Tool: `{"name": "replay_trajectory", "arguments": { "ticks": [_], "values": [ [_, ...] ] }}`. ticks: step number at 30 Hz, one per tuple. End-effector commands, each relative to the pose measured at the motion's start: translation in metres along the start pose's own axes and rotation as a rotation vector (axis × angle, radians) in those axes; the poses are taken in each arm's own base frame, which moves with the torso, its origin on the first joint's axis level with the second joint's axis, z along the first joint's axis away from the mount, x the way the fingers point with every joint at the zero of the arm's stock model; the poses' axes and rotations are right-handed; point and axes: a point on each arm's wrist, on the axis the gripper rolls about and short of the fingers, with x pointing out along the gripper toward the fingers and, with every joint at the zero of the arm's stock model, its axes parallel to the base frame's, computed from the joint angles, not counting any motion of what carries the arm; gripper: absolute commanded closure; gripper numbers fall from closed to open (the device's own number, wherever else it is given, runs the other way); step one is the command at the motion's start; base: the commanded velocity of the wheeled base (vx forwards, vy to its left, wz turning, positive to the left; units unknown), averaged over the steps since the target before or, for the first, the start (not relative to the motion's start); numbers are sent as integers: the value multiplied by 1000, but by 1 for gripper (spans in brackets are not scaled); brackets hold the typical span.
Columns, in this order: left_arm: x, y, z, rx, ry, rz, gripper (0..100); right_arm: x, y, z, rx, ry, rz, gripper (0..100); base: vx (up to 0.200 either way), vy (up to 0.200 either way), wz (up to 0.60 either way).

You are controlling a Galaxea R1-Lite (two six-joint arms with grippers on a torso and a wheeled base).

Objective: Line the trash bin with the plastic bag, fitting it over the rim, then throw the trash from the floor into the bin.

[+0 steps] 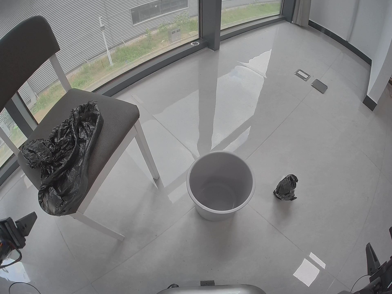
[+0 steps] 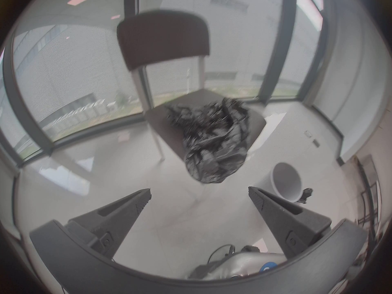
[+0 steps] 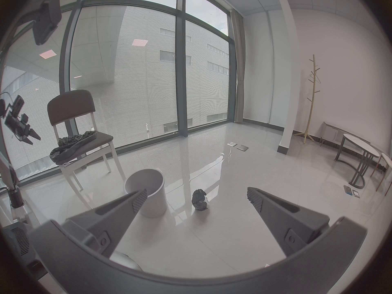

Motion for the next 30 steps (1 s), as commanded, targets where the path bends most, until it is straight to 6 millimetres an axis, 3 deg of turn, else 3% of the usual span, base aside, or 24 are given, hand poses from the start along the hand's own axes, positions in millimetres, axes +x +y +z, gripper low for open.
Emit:
{"name": "replay_trajectory", "arguments": {
  "ticks": [1,10,16,30],
  "values": [
    [58,2,30,-129,258,139,0,0,0,-5,-6,4,4,0,0,0,0],
    [105,-3,54,-306,330,131,0,0,0,-5,-1,4,2,0,0,0,0],
    [128,-3,55,-367,337,105,0,0,0,-5,0,5,-1,0,0,0,0],
    [155,-3,54,-490,359,69,0,0,0,-5,-4,7,-13,0,0,0,0]
  ]
}}
